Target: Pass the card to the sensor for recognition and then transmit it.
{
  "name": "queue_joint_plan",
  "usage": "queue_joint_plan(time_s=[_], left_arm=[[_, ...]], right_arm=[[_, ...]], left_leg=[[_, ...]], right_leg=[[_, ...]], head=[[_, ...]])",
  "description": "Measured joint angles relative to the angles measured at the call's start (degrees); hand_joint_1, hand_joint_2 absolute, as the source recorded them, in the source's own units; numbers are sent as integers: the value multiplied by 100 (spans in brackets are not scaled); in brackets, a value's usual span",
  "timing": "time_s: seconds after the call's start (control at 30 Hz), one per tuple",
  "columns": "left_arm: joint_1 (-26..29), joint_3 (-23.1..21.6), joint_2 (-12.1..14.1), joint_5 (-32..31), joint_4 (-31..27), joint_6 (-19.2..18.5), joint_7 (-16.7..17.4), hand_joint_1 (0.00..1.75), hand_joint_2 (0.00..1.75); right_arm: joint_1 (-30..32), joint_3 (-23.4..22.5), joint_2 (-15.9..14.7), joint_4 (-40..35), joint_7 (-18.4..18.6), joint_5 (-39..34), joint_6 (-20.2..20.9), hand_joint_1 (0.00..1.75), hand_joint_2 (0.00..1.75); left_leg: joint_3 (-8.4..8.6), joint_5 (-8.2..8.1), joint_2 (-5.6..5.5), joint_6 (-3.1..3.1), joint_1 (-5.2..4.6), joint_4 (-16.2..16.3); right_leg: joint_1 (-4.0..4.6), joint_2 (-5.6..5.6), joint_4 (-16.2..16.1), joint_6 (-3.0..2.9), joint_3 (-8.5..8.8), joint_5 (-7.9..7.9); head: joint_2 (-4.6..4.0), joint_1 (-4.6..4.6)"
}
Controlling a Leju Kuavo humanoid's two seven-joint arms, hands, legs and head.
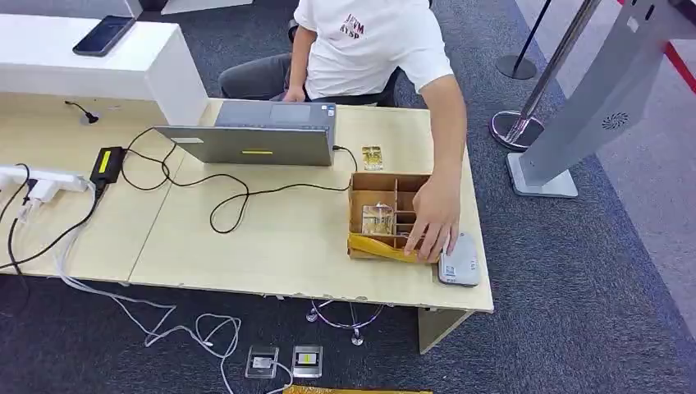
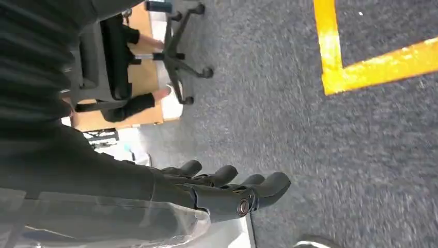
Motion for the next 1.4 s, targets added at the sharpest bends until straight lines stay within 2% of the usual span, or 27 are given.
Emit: queue_joint_plan(time_s=[0.37, 0.63, 0.93, 0.97, 1.4], left_arm=[[-7, -194, 94, -171, -46, 9, 125, 0, 175], [-7, -302, 111, -168, -63, -2, 225, 0, 175], [-9, -413, 125, -212, -79, -13, 249, 0, 175], [-9, -420, 125, -210, -79, -9, 249, 0, 175], [-9, -444, 151, -179, -79, -7, 243, 0, 175]], right_arm=[[0, -46, 138, 65, 13, 140, -17, 0, 175], [-3, -46, 164, 65, -197, 308, -100, 0, 175], [-4, -46, 243, 114, -184, 313, -111, 0, 175], [-4, -46, 247, 114, -164, 335, -111, 0, 0], [-5, -52, 286, 114, -171, 450, -105, 0, 0]], left_leg=[[0, 0, 0, 0, 0, 0], [1, 0, 0, 0, 0, 0], [1, 0, 0, -1, 0, 0], [1, 0, 0, -1, 0, 0], [1, 0, 0, -1, 0, 0]], right_leg=[[0, 0, 0, 0, 1, 0], [0, 0, 0, 0, 1, 0], [0, 0, 0, 0, 2, 0], [0, 0, 0, 0, 1, 0], [0, 0, 0, 0, 2, 0]], head=[[2, 2], [2, 2], [0, 2], [0, 4], [0, 4]])
